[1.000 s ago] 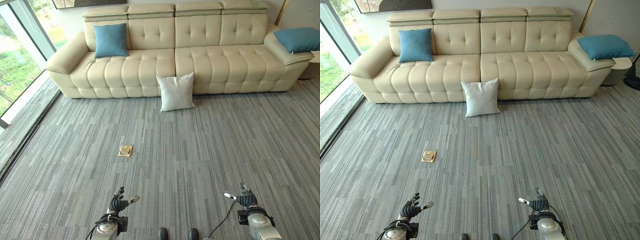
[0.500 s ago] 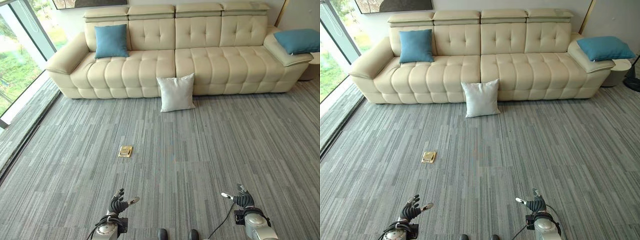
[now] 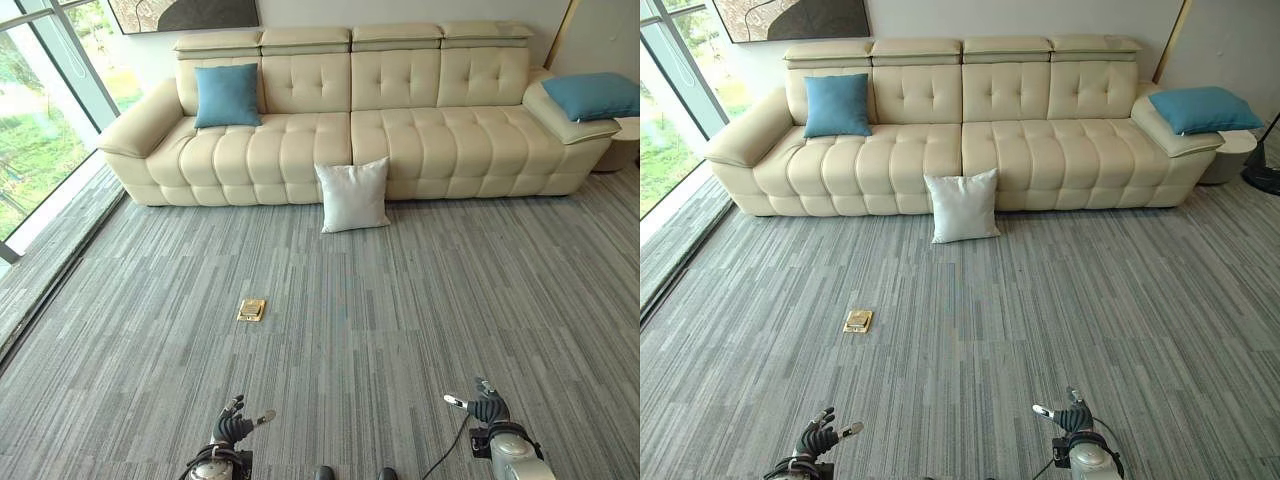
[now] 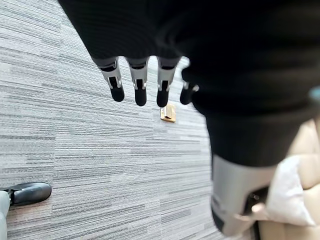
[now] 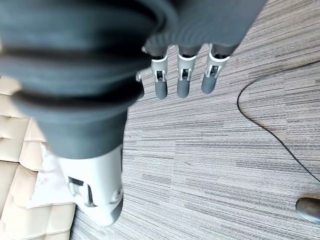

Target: Pick up all the scattered cushions and arrange them neatly on the sofa.

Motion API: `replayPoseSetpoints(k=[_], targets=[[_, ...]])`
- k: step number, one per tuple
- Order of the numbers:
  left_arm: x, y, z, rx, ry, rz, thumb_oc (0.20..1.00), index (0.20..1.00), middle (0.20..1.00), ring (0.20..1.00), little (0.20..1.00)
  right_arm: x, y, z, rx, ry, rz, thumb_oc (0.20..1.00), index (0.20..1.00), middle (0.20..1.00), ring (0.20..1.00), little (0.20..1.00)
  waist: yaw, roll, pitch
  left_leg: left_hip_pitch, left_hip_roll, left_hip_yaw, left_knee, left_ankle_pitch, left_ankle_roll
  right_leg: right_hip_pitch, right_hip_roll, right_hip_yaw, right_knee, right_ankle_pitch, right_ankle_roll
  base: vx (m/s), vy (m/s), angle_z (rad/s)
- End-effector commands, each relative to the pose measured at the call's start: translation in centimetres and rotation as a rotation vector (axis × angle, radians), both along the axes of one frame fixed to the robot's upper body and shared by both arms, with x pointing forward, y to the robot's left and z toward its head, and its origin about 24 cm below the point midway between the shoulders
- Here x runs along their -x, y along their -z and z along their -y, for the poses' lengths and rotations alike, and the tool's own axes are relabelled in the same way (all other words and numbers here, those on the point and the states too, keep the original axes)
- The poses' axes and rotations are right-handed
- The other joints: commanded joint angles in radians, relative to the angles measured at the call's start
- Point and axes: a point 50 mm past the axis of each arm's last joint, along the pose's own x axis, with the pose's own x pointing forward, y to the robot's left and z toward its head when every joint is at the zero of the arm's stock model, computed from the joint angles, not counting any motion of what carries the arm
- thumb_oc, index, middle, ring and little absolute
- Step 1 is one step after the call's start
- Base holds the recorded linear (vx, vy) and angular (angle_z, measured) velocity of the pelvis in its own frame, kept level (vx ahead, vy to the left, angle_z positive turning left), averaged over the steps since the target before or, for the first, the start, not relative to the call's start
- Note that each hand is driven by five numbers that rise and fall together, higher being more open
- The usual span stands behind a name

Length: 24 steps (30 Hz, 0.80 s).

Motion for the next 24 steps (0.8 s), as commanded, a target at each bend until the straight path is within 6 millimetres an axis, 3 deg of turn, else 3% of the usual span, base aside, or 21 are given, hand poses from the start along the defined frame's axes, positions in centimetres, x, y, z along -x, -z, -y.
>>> replayPoseSetpoints(k=[1, 17, 20, 21, 24], targets=[[-2.8, -1.4, -0.5, -0.067, 0.074, 0.081, 1.000, 1.000, 1.000, 1.000, 1.000, -2.3, -1.6, -0.2, 0.042, -0.065, 0.086, 1.000, 1.000, 1.000, 1.000, 1.000, 0.004, -0.044, 0.036, 0.022, 0.045, -0.012, -0.001, -0.078, -0.068, 0.015, -0.093, 0.000, 0.000, -0.112, 0.121, 0.00, 0.000, 0.00], [-3.1, -2.2, -1.2, -0.061, 0.096, 0.117, 1.000, 1.000, 1.000, 1.000, 1.000, -2.8, -2.4, 0.1, 0.078, -0.118, 0.105, 1.000, 1.000, 1.000, 1.000, 1.000, 0.016, -0.050, 0.096, -0.053, 0.024, -0.009, -0.001, -0.069, -0.048, -0.046, -0.111, -0.007, 0.001, -0.098, 0.137, 0.00, 0.054, 0.00], [-3.4, -2.6, -2.3, -0.079, 0.036, 0.138, 1.000, 1.000, 1.000, 1.000, 1.000, -2.8, -2.3, -0.1, 0.082, -0.117, 0.102, 1.000, 1.000, 1.000, 1.000, 1.000, 0.023, -0.053, 0.124, -0.061, -0.001, -0.016, 0.021, -0.098, -0.011, -0.155, -0.149, -0.002, 0.241, -0.116, 0.165, 0.01, 0.237, 0.02], [-3.4, -2.6, -2.3, -0.079, 0.036, 0.139, 1.000, 1.000, 1.000, 1.000, 1.000, -2.8, -2.3, -0.1, 0.082, -0.117, 0.102, 1.000, 1.000, 1.000, 1.000, 1.000, 0.024, -0.054, 0.123, -0.062, -0.003, -0.015, 0.021, -0.098, -0.011, -0.158, -0.150, -0.001, 0.247, -0.119, 0.166, 0.04, 0.135, 0.07], [-3.9, -2.8, -3.0, -0.102, -0.013, 0.150, 1.000, 1.000, 1.000, 1.000, 1.000, -3.0, -2.3, -0.6, 0.065, -0.112, 0.109, 1.000, 1.000, 1.000, 1.000, 1.000, 0.011, -0.040, 0.146, -0.014, 0.006, -0.023, 0.014, -0.114, -0.002, -0.272, -0.141, 0.004, 0.445, -0.073, 0.169, 0.11, 0.087, 0.02]])
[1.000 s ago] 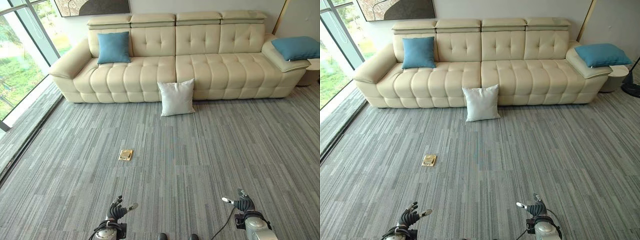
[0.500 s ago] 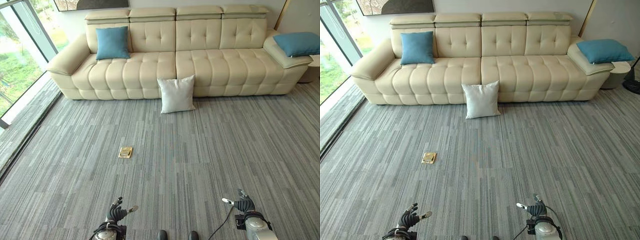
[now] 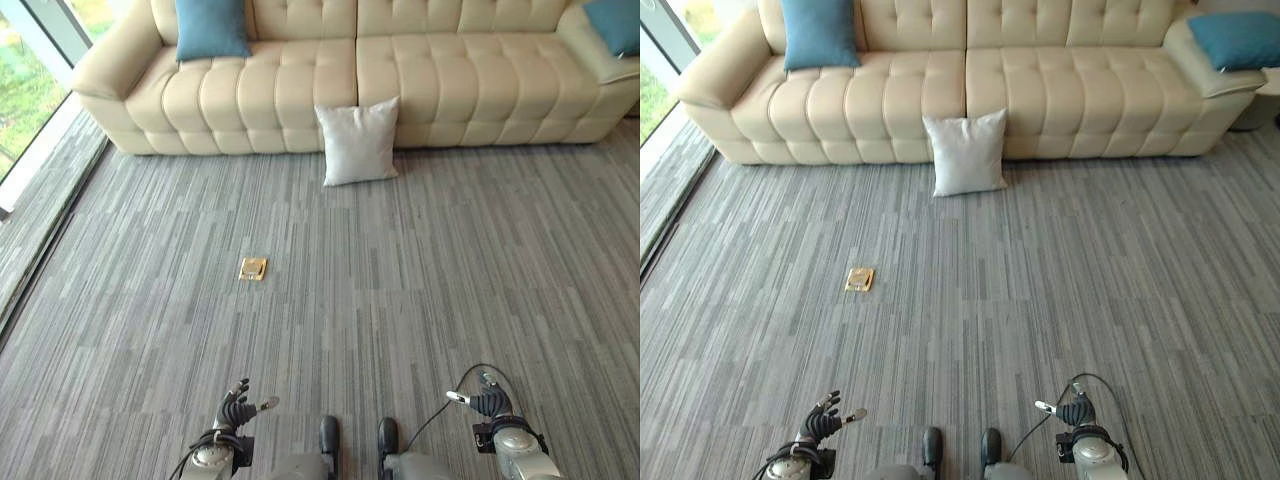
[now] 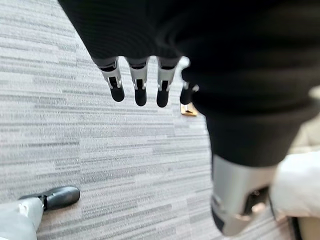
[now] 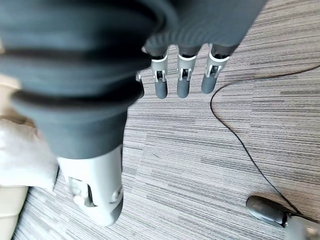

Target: Pick up all the scattered cushions and arrange them neatly on the sofa.

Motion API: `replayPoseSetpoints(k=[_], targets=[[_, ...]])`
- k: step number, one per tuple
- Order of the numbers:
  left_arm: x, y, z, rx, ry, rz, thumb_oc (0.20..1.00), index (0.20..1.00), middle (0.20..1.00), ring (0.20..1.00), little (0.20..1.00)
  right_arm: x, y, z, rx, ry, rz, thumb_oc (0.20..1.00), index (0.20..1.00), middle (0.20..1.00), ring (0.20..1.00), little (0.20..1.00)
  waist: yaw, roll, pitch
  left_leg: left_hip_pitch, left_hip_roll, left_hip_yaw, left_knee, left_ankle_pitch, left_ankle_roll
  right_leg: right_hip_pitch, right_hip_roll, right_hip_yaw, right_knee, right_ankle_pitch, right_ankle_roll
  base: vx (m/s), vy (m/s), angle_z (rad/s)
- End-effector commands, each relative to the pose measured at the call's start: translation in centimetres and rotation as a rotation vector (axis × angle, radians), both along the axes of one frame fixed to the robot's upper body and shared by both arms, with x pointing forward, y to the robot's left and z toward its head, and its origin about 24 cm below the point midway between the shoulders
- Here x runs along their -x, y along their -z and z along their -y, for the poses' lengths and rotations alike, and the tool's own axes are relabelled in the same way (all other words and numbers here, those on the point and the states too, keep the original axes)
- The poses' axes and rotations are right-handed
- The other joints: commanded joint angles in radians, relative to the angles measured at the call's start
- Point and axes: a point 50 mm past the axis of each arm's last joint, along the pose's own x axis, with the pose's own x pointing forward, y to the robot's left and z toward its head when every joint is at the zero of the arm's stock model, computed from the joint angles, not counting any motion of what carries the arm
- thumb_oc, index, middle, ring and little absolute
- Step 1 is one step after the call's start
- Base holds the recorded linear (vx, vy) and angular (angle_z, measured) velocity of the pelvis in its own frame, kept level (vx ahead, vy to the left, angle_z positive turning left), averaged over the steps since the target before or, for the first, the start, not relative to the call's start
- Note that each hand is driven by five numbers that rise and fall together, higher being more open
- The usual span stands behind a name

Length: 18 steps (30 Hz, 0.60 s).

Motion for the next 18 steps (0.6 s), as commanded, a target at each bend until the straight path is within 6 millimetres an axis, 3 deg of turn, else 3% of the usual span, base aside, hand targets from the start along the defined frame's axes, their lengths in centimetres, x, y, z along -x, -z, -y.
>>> replayPoseSetpoints(k=[1, 2, 4, 6, 9, 12, 13, 14, 16, 17, 18], targets=[[-1.8, -1.7, -2.1, -0.055, -0.064, 0.095, 1.000, 1.000, 1.000, 1.000, 1.000, -2.2, -1.5, -1.2, -0.001, -0.050, 0.097, 1.000, 1.000, 1.000, 1.000, 1.000, 0.006, -0.035, 0.019, 0.060, 0.022, -0.022, 0.014, -0.105, -0.047, -0.063, -0.099, 0.025, 0.150, 0.020, 0.077, 0.23, 0.043, 0.01], [-2.5, -2.0, -1.9, -0.047, -0.073, 0.118, 1.000, 1.000, 1.000, 1.000, 1.000, -2.5, -1.7, -1.1, -0.001, -0.040, 0.112, 1.000, 1.000, 1.000, 1.000, 1.000, -0.005, -0.032, 0.028, 0.087, 0.023, -0.024, 0.005, -0.116, -0.051, -0.113, -0.078, 0.005, 0.117, 0.009, 0.057, 0.14, -0.006, 0.12], [-2.8, -2.1, -1.9, -0.046, -0.076, 0.128, 1.000, 1.000, 1.000, 1.000, 1.000, -2.6, -1.8, -1.0, 0.003, -0.035, 0.115, 1.000, 1.000, 1.000, 1.000, 1.000, -0.013, -0.032, 0.033, 0.104, 0.020, -0.030, 0.001, -0.123, -0.053, -0.128, -0.069, -0.010, 0.080, 0.009, 0.051, 0.22, -0.043, 0.13], [-3.4, -2.4, -1.6, -0.047, -0.065, 0.145, 1.000, 1.000, 1.000, 1.000, 1.000, -2.5, -1.7, -0.7, 0.019, -0.027, 0.106, 1.000, 1.000, 1.000, 1.000, 1.000, -0.038, -0.037, 0.037, 0.147, 0.016, -0.047, -0.001, -0.158, -0.065, -0.163, -0.061, -0.053, -0.031, 0.035, 0.058, 0.30, -0.094, 0.15], [-4.0, -2.8, -1.2, -0.047, -0.038, 0.170, 1.000, 1.000, 1.000, 1.000, 1.000, -2.0, -1.6, -0.5, 0.025, -0.021, 0.097, 1.000, 1.000, 1.000, 1.000, 1.000, -0.054, -0.039, 0.031, 0.171, 0.015, -0.061, -0.001, -0.183, -0.071, -0.138, -0.057, -0.056, -0.086, 0.036, 0.055, 0.23, -0.100, 0.33], [-3.8, -2.7, -0.1, -0.013, -0.010, 0.169, 1.000, 1.000, 1.000, 1.000, 1.000, -1.2, -1.1, -0.1, 0.019, 0.002, 0.076, 1.000, 1.000, 1.000, 1.000, 1.000, -0.066, -0.027, 0.006, 0.188, 0.038, -0.053, 0.055, -0.228, -0.084, -0.110, -0.038, -0.051, -0.064, 0.011, 0.013, 0.34, -0.168, 0.40], [-3.8, -2.7, -0.1, -0.013, -0.010, 0.168, 1.000, 1.000, 1.000, 1.000, 1.000, -1.1, -1.1, -0.1, 0.019, 0.002, 0.075, 1.000, 1.000, 1.000, 1.000, 1.000, -0.067, -0.027, 0.004, 0.185, 0.038, -0.054, 0.058, -0.230, -0.084, -0.110, -0.038, -0.052, -0.064, 0.011, 0.013, 0.28, -0.157, 0.32], [-3.7, -2.5, 0.2, 0.002, -0.009, 0.164, 1.000, 1.000, 1.000, 1.000, 1.000, -1.1, -1.2, 0.1, 0.019, 0.005, 0.079, 1.000, 1.000, 1.000, 1.000, 1.000, -0.071, -0.020, 0.001, 0.171, 0.046, -0.048, 0.103, -0.222, -0.096, -0.095, -0.030, -0.050, -0.068, -0.001, 0.003, 0.23, -0.138, 0.32], [-3.7, -2.5, 0.6, 0.024, 0.006, 0.163, 1.000, 1.000, 1.000, 1.000, 1.000, -1.1, -1.3, 0.5, 0.017, 0.012, 0.084, 1.000, 1.000, 1.000, 1.000, 1.000, -0.069, -0.017, 0.014, 0.083, 0.042, -0.035, 0.330, -0.156, -0.136, -0.036, -0.014, -0.033, -0.091, -0.030, -0.028, 0.26, -0.166, 0.23], [-3.7, -2.5, 0.6, 0.023, 0.006, 0.163, 1.000, 1.000, 1.000, 1.000, 1.000, -1.1, -1.3, 0.5, 0.016, 0.012, 0.085, 1.000, 1.000, 1.000, 1.000, 1.000, -0.070, -0.020, 0.012, 0.078, 0.039, -0.036, 0.330, -0.152, -0.135, -0.039, -0.017, -0.034, -0.093, -0.027, -0.028, 0.16, -0.128, 0.06], [-4.1, -2.6, 0.7, 0.031, 0.008, 0.171, 1.000, 1.000, 1.000, 1.000, 1.000, -1.2, -1.4, 0.8, 0.016, 0.022, 0.085, 1.000, 1.000, 1.000, 1.000, 1.000, -0.063, -0.032, 0.027, 0.003, 0.033, -0.025, 0.460, -0.101, -0.146, -0.006, -0.020, -0.026, -0.108, -0.044, -0.046, 0.14, -0.112, -0.01]])
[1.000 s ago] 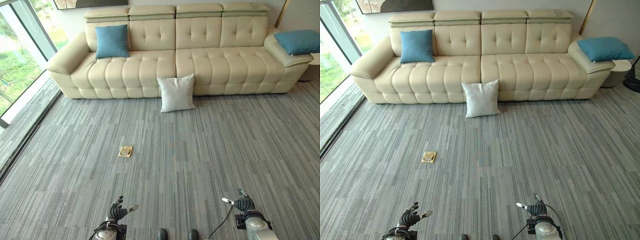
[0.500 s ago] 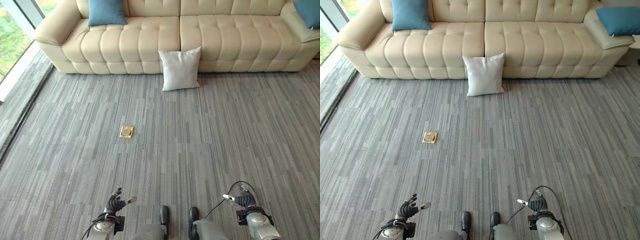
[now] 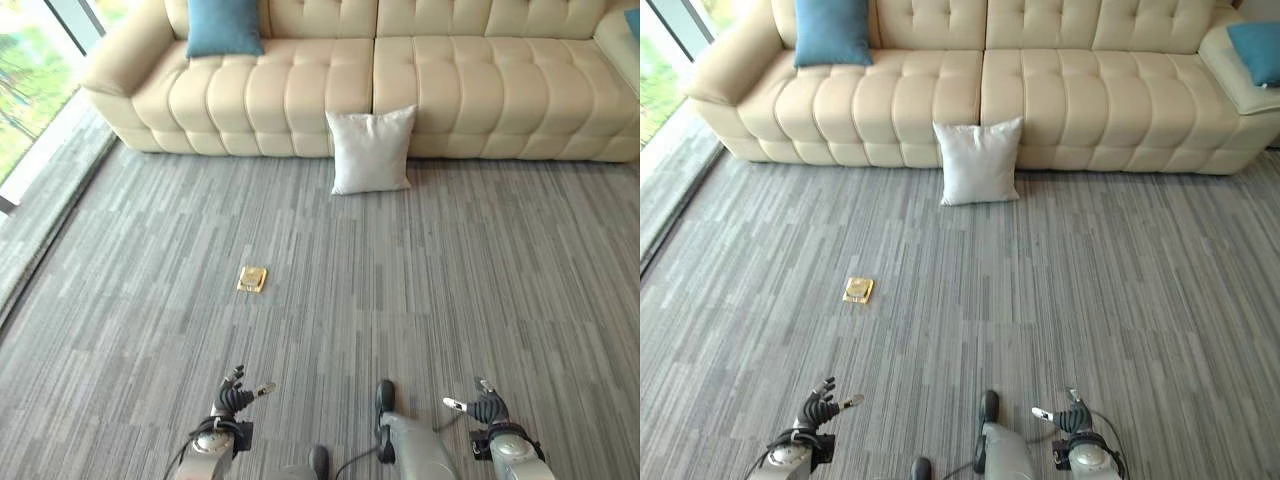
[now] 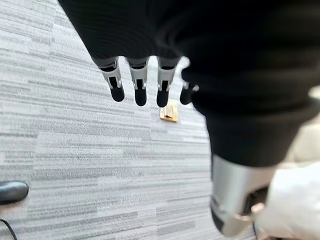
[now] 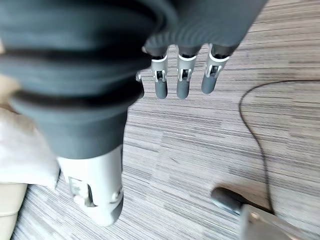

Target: Pick up all the scattered cushions and arrange them neatly on the sofa.

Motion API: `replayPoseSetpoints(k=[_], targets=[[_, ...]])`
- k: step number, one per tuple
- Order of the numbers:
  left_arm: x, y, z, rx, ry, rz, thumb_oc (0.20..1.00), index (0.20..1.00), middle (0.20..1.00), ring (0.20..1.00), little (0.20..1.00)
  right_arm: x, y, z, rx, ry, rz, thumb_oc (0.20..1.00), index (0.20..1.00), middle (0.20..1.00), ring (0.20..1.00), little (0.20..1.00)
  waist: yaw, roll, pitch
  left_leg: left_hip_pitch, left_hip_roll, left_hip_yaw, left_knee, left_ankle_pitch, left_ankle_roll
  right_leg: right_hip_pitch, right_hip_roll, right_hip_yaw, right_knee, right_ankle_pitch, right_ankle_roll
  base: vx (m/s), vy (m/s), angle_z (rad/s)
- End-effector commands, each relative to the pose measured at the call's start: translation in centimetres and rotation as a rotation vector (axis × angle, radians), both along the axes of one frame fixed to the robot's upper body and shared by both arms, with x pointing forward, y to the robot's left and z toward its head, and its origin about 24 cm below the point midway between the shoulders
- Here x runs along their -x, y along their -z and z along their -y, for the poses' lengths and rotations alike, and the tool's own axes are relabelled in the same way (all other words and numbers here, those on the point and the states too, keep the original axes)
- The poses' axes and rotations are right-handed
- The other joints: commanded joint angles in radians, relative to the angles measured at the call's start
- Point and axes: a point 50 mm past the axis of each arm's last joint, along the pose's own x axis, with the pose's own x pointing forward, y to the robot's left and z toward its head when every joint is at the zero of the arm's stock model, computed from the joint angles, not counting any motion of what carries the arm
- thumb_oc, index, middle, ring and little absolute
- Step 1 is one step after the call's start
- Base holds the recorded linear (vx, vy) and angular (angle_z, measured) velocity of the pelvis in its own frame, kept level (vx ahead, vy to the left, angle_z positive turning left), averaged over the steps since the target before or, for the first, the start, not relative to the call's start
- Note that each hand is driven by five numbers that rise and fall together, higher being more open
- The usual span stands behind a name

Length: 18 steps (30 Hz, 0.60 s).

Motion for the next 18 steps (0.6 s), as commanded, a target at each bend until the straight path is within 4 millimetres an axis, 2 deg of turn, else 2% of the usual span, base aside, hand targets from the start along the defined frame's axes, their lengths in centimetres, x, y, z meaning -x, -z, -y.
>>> replayPoseSetpoints(k=[1, 2, 4, 5, 6, 7, 8, 9, 10, 11, 14, 15, 18], targets=[[-2.7, -2.0, -0.3, 0.001, 0.019, 0.115, 1.000, 1.000, 1.000, 1.000, 1.000, -1.6, -1.5, 1.0, 0.021, 0.009, 0.087, 1.000, 1.000, 1.000, 1.000, 1.000, -0.004, -0.027, 0.039, -0.072, -0.005, 0.054, 0.161, 0.080, -0.044, 0.065, -0.017, 0.054, 0.010, -0.147, 0.083, 0.14, -0.111, -0.07], [-2.7, -2.0, -0.3, 0.001, 0.019, 0.116, 1.000, 1.000, 1.000, 1.000, 1.000, -1.6, -1.5, 1.0, 0.021, 0.009, 0.087, 1.000, 1.000, 1.000, 1.000, 1.000, -0.004, -0.026, 0.039, -0.075, -0.004, 0.054, 0.167, 0.077, -0.044, 0.064, -0.016, 0.054, 0.010, -0.147, 0.083, 0.12, -0.068, -0.12], [-2.7, -1.9, -0.4, 0.003, 0.016, 0.113, 1.000, 1.000, 1.000, 1.000, 1.000, -1.6, -1.5, 1.1, 0.022, 0.012, 0.081, 1.000, 1.000, 1.000, 1.000, 1.000, 0.009, -0.045, 0.040, -0.144, 0.004, 0.082, 0.163, 0.059, -0.026, 0.105, -0.027, 0.059, -0.014, -0.159, 0.082, 0.26, -0.047, -0.07], [-2.4, -1.8, -0.6, -0.005, 0.014, 0.104, 1.000, 1.000, 1.000, 1.000, 1.000, -1.5, -1.5, 1.2, 0.022, 0.010, 0.078, 1.000, 1.000, 1.000, 1.000, 1.000, 0.025, -0.057, 0.040, -0.177, 0.007, 0.097, 0.089, 0.013, -0.008, 0.148, -0.033, 0.068, -0.038, -0.173, 0.092, 0.39, 0.012, 0.06], [-2.3, -1.7, -0.7, -0.006, 0.011, 0.097, 1.000, 1.000, 1.000, 1.000, 1.000, -1.6, -1.5, 1.3, 0.027, 0.006, 0.076, 1.000, 1.000, 1.000, 1.000, 1.000, 0.031, -0.059, 0.032, -0.196, 0.008, 0.097, 0.033, 0.026, -0.008, 0.161, -0.035, 0.067, -0.049, -0.177, 0.095, 0.31, 0.030, -0.04], [-2.2, -1.7, -0.7, -0.006, 0.011, 0.096, 1.000, 1.000, 1.000, 1.000, 1.000, -1.5, -1.5, 1.3, 0.026, 0.006, 0.076, 1.000, 1.000, 1.000, 1.000, 1.000, 0.031, -0.061, 0.033, -0.191, 0.006, 0.098, 0.028, 0.028, -0.007, 0.164, -0.036, 0.068, -0.050, -0.178, 0.096, 0.23, 0.054, -0.15], [-2.1, -1.7, -0.8, -0.009, 0.008, 0.090, 1.000, 1.000, 1.000, 1.000, 1.000, -1.4, -1.4, 1.3, 0.033, 0.003, 0.068, 1.000, 1.000, 1.000, 1.000, 1.000, 0.041, -0.053, 0.029, -0.228, 0.021, 0.090, -0.045, 0.083, -0.016, 0.187, -0.027, 0.069, -0.065, -0.187, 0.100, 0.34, 0.095, -0.20], [-1.9, -1.6, -0.8, -0.018, 0.010, 0.084, 1.000, 1.000, 1.000, 1.000, 1.000, -1.4, -1.3, 1.3, 0.043, -0.002, 0.058, 1.000, 1.000, 1.000, 1.000, 1.000, 0.058, -0.042, 0.025, -0.258, 0.041, 0.078, -0.174, 0.175, -0.035, 0.228, -0.015, 0.070, -0.083, -0.205, 0.103, 0.34, 0.092, -0.11], [-1.9, -1.6, -0.8, -0.018, 0.010, 0.084, 1.000, 1.000, 1.000, 1.000, 1.000, -1.4, -1.3, 1.3, 0.043, -0.002, 0.058, 1.000, 1.000, 1.000, 1.000, 1.000, 0.057, -0.044, 0.026, -0.253, 0.039, 0.078, -0.182, 0.179, -0.035, 0.230, -0.016, 0.069, -0.083, -0.206, 0.103, 0.45, 0.139, -0.16], [-2.0, -1.6, -0.8, -0.025, 0.015, 0.084, 1.000, 1.000, 1.000, 1.000, 1.000, -1.3, -1.2, 1.4, 0.055, -0.004, 0.047, 1.000, 1.000, 1.000, 1.000, 1.000, 0.074, -0.042, 0.022, -0.298, 0.040, 0.074, -0.268, 0.214, -0.046, 0.271, -0.007, 0.079, -0.104, -0.217, 0.107, 0.34, 0.126, -0.10], [-1.4, -1.5, -1.2, -0.028, 0.004, 0.073, 1.000, 1.000, 1.000, 1.000, 1.000, -1.1, -1.1, 1.3, 0.054, -0.021, 0.034, 1.000, 1.000, 1.000, 1.000, 1.000, 0.089, -0.040, 0.003, -0.280, 0.043, 0.081, -0.322, 0.230, -0.049, 0.306, -0.004, 0.105, -0.114, -0.230, 0.122, 0.28, 0.133, -0.20], [-1.1, -1.3, -1.3, -0.029, 0.003, 0.064, 1.000, 1.000, 1.000, 1.000, 1.000, -0.9, -0.9, 1.1, 0.054, -0.032, 0.028, 1.000, 1.000, 1.000, 1.000, 1.000, 0.091, -0.038, -0.007, -0.272, 0.043, 0.071, -0.312, 0.252, -0.044, 0.319, -0.006, 0.112, -0.112, -0.238, 0.127, 0.37, 0.238, -0.57], [-0.2, -0.6, -1.5, -0.012, -0.018, 0.020, 1.000, 1.000, 1.000, 1.000, 1.000, -0.8, -0.6, 0.6, 0.043, -0.055, 0.008, 1.000, 1.000, 1.000, 1.000, 1.000, 0.098, -0.059, -0.026, -0.275, 0.013, 0.062, -0.239, 0.224, -0.020, 0.323, -0.044, 0.150, -0.052, -0.246, 0.141, 0.31, 0.220, -0.47]])
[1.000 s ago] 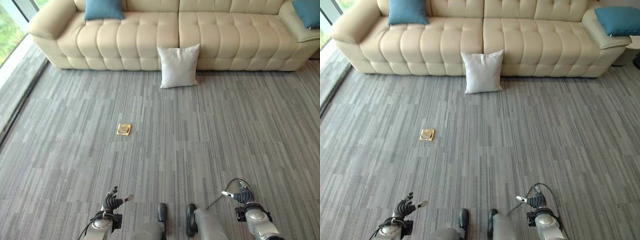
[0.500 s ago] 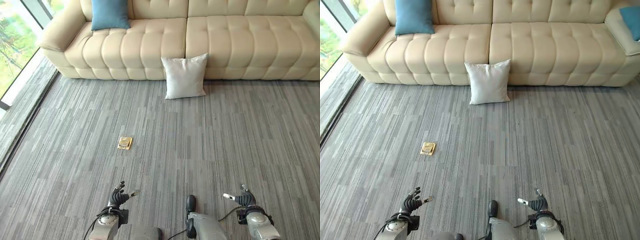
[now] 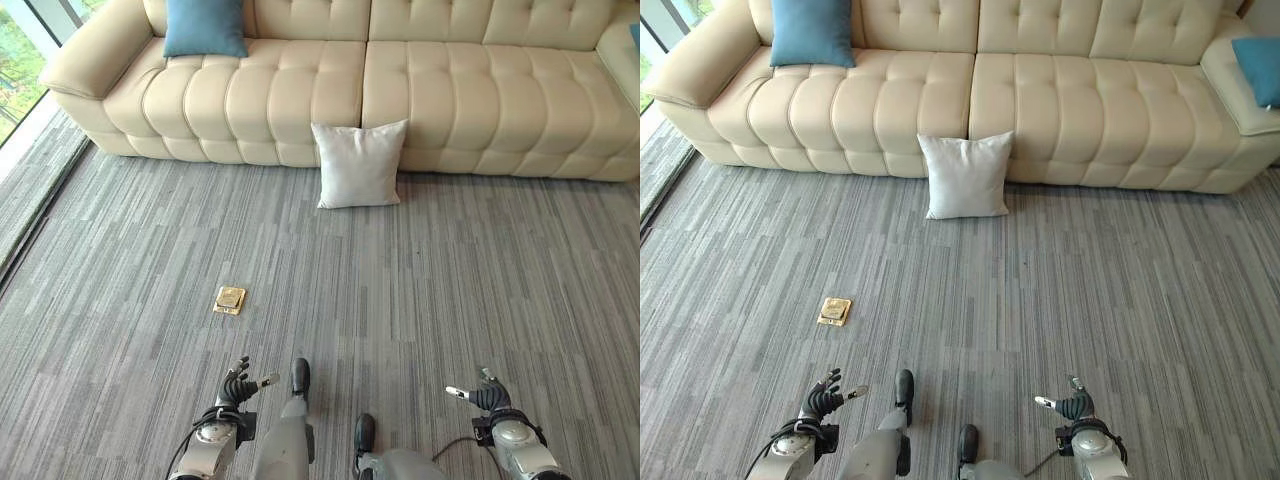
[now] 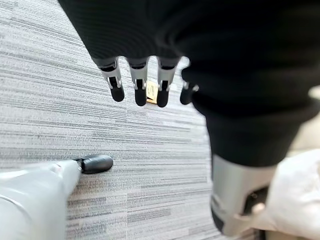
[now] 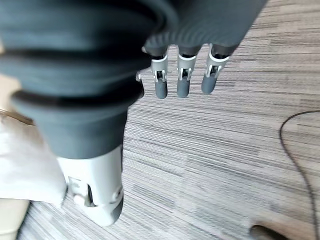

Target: Pick up all the scattered cushions and arrange them neatly on the sofa.

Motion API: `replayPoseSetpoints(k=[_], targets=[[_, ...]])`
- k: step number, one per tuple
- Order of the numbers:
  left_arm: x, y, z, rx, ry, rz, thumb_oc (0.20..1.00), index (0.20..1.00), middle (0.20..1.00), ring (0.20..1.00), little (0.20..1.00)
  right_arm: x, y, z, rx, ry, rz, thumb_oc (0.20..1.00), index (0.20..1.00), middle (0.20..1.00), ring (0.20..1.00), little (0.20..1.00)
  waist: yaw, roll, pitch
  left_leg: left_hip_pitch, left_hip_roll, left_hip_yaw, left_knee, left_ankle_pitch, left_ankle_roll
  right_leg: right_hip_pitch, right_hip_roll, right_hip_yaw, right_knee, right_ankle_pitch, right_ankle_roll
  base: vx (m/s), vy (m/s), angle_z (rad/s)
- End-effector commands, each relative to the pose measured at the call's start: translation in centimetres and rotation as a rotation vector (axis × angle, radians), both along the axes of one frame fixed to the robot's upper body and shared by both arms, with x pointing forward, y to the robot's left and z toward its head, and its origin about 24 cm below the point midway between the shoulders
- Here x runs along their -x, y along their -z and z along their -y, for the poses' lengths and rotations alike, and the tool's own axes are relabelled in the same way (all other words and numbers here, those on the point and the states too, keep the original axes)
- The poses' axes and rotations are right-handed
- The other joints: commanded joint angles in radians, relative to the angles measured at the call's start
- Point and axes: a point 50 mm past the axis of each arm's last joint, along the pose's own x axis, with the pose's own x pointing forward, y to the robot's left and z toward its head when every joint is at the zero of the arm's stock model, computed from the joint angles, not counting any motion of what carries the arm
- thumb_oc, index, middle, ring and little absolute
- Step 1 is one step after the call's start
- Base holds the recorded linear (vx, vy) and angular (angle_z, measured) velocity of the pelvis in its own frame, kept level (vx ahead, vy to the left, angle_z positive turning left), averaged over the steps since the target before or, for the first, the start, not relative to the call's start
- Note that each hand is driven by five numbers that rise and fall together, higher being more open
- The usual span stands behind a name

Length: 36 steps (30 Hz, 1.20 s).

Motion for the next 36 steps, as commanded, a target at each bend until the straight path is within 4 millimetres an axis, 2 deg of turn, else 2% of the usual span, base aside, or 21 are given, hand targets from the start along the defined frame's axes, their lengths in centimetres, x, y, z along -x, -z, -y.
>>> replayPoseSetpoints(k=[1, 3, 6, 7, 9, 10, 11, 12, 14, 18, 19, 21, 22, 24, 26, 27, 29, 32, 34, 35, 36], targets=[[-0.7, -0.7, -1.3, -0.024, -0.002, 0.040, 1.000, 1.000, 1.000, 1.000, 1.000, -0.4, -0.5, 0.0, 0.007, -0.029, 0.023, 1.000, 1.000, 1.000, 1.000, 1.000, 0.019, -0.047, -0.037, -0.019, -0.040, 0.007, 0.110, -0.052, 0.015, 0.003, -0.129, 0.054, 0.169, -0.117, 0.133, 0.28, 0.215, -0.34], [-0.5, -0.6, -1.6, -0.037, 0.015, 0.022, 1.000, 1.000, 1.000, 1.000, 1.000, -0.4, -0.3, -0.3, -0.003, -0.045, 0.009, 1.000, 1.000, 1.000, 1.000, 1.000, 0.018, -0.053, -0.040, 0.020, -0.052, 0.020, 0.108, -0.078, 0.038, -0.038, -0.141, 0.072, 0.277, -0.085, 0.154, 0.23, 0.202, -0.28], [-0.4, -0.7, -2.0, -0.053, 0.030, 0.020, 1.000, 1.000, 1.000, 1.000, 1.000, -0.4, -0.1, -0.7, -0.011, -0.061, 0.000, 1.000, 1.000, 1.000, 1.000, 1.000, 0.010, -0.047, -0.032, 0.082, -0.069, 0.042, 0.100, -0.117, 0.075, -0.127, -0.164, 0.075, 0.467, 0.029, 0.186, 0.20, 0.183, -0.15], [-0.6, -0.9, -1.9, -0.050, 0.032, 0.027, 1.000, 1.000, 1.000, 1.000, 1.000, -0.4, 0.0, -1.0, -0.021, -0.055, -0.005, 1.000, 1.000, 1.000, 1.000, 1.000, 0.000, -0.030, -0.025, 0.130, -0.064, 0.039, 0.083, -0.135, 0.088, -0.198, -0.162, 0.062, 0.549, 0.056, 0.176, 0.27, 0.174, -0.31], [-0.9, -1.0, -1.8, -0.048, 0.028, 0.038, 1.000, 1.000, 1.000, 1.000, 1.000, -0.5, 0.0, -1.1, -0.026, -0.051, 0.002, 1.000, 1.000, 1.000, 1.000, 1.000, -0.006, -0.023, -0.017, 0.158, -0.061, 0.039, 0.070, -0.143, 0.089, -0.234, -0.161, 0.043, 0.551, 0.036, 0.162, 0.23, 0.068, -0.27], [-1.3, -1.3, -1.8, -0.049, 0.034, 0.055, 1.000, 1.000, 1.000, 1.000, 1.000, -0.9, -0.2, -1.2, -0.031, -0.054, 0.016, 1.000, 1.000, 1.000, 1.000, 1.000, -0.016, -0.016, -0.011, 0.192, -0.059, 0.045, 0.057, -0.159, 0.085, -0.270, -0.162, -0.008, 0.468, 0.010, 0.152, 0.16, -0.012, -0.09], [-1.3, -1.3, -1.8, -0.049, 0.034, 0.055, 1.000, 1.000, 1.000, 1.000, 1.000, -0.9, -0.2, -1.2, -0.031, -0.054, 0.016, 1.000, 1.000, 1.000, 1.000, 1.000, -0.018, -0.016, -0.008, 0.196, -0.059, 0.043, 0.055, -0.161, 0.084, -0.266, -0.161, -0.010, 0.468, 0.008, 0.151, 0.31, -0.050, 0.00], [-1.8, -1.6, -1.6, -0.049, 0.044, 0.074, 1.000, 1.000, 1.000, 1.000, 1.000, -1.1, -0.4, -1.1, -0.026, -0.051, 0.020, 1.000, 1.000, 1.000, 1.000, 1.000, -0.031, -0.017, 0.001, 0.225, -0.062, 0.043, 0.046, -0.173, 0.078, -0.306, -0.152, -0.043, 0.364, 0.008, 0.151, 0.25, -0.077, 0.02], [-2.4, -2.0, -1.5, -0.055, 0.052, 0.094, 1.000, 1.000, 1.000, 1.000, 1.000, -1.1, -0.4, -1.0, -0.029, -0.039, 0.019, 1.000, 1.000, 1.000, 1.000, 1.000, -0.050, -0.022, 0.008, 0.271, -0.067, 0.039, 0.027, -0.190, 0.066, -0.340, -0.144, -0.068, 0.233, 0.047, 0.166, 0.29, -0.103, 0.01], [-3.1, -2.4, -1.1, -0.058, 0.078, 0.126, 1.000, 1.000, 1.000, 1.000, 1.000, -1.1, -0.4, -1.1, -0.041, -0.042, 0.020, 1.000, 1.000, 1.000, 1.000, 1.000, -0.075, -0.025, 0.010, 0.329, -0.064, 0.026, 0.015, -0.223, 0.046, -0.341, -0.142, -0.080, 0.122, 0.090, 0.184, 0.26, -0.130, 0.06], [-3.1, -2.4, -1.1, -0.058, 0.079, 0.126, 1.000, 1.000, 1.000, 1.000, 1.000, -1.1, -0.4, -1.1, -0.041, -0.042, 0.020, 1.000, 1.000, 1.000, 1.000, 1.000, -0.076, -0.025, 0.012, 0.331, -0.064, 0.026, 0.016, -0.224, 0.046, -0.338, -0.142, -0.081, 0.120, 0.091, 0.184, 0.31, -0.175, 0.21], [-2.7, -2.2, -0.8, -0.052, 0.085, 0.118, 1.000, 1.000, 1.000, 1.000, 1.000, -0.9, -0.3, -1.1, -0.061, -0.035, 0.028, 1.000, 1.000, 1.000, 1.000, 1.000, -0.078, -0.023, -0.013, 0.359, -0.049, 0.016, 0.044, -0.266, 0.035, -0.302, -0.135, -0.065, 0.120, 0.091, 0.156, 0.35, -0.186, 0.23], [-2.7, -2.2, -0.8, -0.052, 0.085, 0.117, 1.000, 1.000, 1.000, 1.000, 1.000, -0.8, -0.3, -1.1, -0.061, -0.035, 0.028, 1.000, 1.000, 1.000, 1.000, 1.000, -0.079, -0.022, -0.012, 0.359, -0.048, 0.015, 0.045, -0.267, 0.035, -0.301, -0.134, -0.066, 0.119, 0.091, 0.155, 0.43, -0.256, 0.29], [-2.7, -2.2, -0.7, -0.037, 0.068, 0.124, 1.000, 1.000, 1.000, 1.000, 1.000, -1.1, -0.6, -1.1, -0.082, -0.024, 0.052, 1.000, 1.000, 1.000, 1.000, 1.000, -0.082, -0.012, -0.022, 0.346, -0.029, 0.014, 0.123, -0.270, 0.012, -0.272, -0.125, -0.071, 0.120, 0.073, 0.136, 0.24, -0.171, 0.22], [-2.7, -2.2, -0.7, -0.027, 0.050, 0.129, 1.000, 1.000, 1.000, 1.000, 1.000, -1.6, -1.1, -1.0, -0.094, -0.022, 0.083, 1.000, 1.000, 1.000, 1.000, 1.000, -0.077, -0.009, -0.016, 0.303, -0.029, 0.013, 0.254, -0.233, -0.013, -0.236, -0.120, -0.077, 0.113, 0.054, 0.115, 0.20, -0.187, 0.07], [-2.9, -2.4, -0.6, -0.022, 0.044, 0.145, 1.000, 1.000, 1.000, 1.000, 1.000, -2.1, -1.7, -0.9, -0.097, -0.025, 0.117, 1.000, 1.000, 1.000, 1.000, 1.000, -0.066, -0.013, -0.009, 0.258, -0.027, 0.016, 0.364, -0.185, -0.028, -0.197, -0.119, -0.084, 0.105, 0.033, 0.100, 0.20, -0.187, 0.09], [-3.0, -2.4, -0.4, -0.016, 0.036, 0.148, 1.000, 1.000, 1.000, 1.000, 1.000, -2.6, -2.2, -0.7, -0.080, -0.031, 0.144, 1.000, 1.000, 1.000, 1.000, 1.000, -0.059, -0.020, -0.001, 0.197, -0.028, 0.026, 0.414, -0.174, -0.023, -0.165, -0.125, -0.087, 0.095, 0.015, 0.090, 0.18, -0.127, 0.17], [-2.6, -2.1, -0.3, -0.015, 0.029, 0.132, 1.000, 1.000, 1.000, 1.000, 1.000, -2.9, -2.5, -0.5, -0.072, -0.030, 0.159, 1.000, 1.000, 1.000, 1.000, 1.000, -0.046, -0.026, -0.003, 0.164, -0.027, 0.041, 0.385, -0.194, -0.012, -0.138, -0.129, -0.084, 0.086, 0.003, 0.091, 0.21, -0.054, -0.05], [-2.0, -1.7, -0.4, -0.016, 0.024, 0.108, 1.000, 1.000, 1.000, 1.000, 1.000, -3.2, -2.9, -0.4, -0.056, -0.045, 0.174, 1.000, 1.000, 1.000, 1.000, 1.000, -0.038, -0.025, -0.010, 0.143, -0.027, 0.047, 0.319, -0.212, -0.005, -0.116, -0.131, -0.085, 0.077, -0.013, 0.096, 0.24, -0.004, 0.01], [-1.5, -1.4, -0.3, -0.013, 0.017, 0.090, 1.000, 1.000, 1.000, 1.000, 1.000, -3.4, -3.2, -0.4, -0.044, -0.055, 0.188, 1.000, 1.000, 1.000, 1.000, 1.000, -0.023, -0.017, -0.013, 0.121, -0.018, 0.045, 0.239, -0.174, -0.009, -0.086, -0.121, -0.087, 0.069, -0.033, 0.098, 0.25, 0.002, 0.06], [-1.5, -1.4, -0.3, -0.013, 0.017, 0.089, 1.000, 1.000, 1.000, 1.000, 1.000, -3.4, -3.2, -0.4, -0.044, -0.055, 0.187, 1.000, 1.000, 1.000, 1.000, 1.000, -0.023, -0.018, -0.012, 0.125, -0.019, 0.045, 0.234, -0.172, -0.009, -0.084, -0.122, -0.087, 0.068, -0.034, 0.098, 0.32, 0.037, 0.03]])
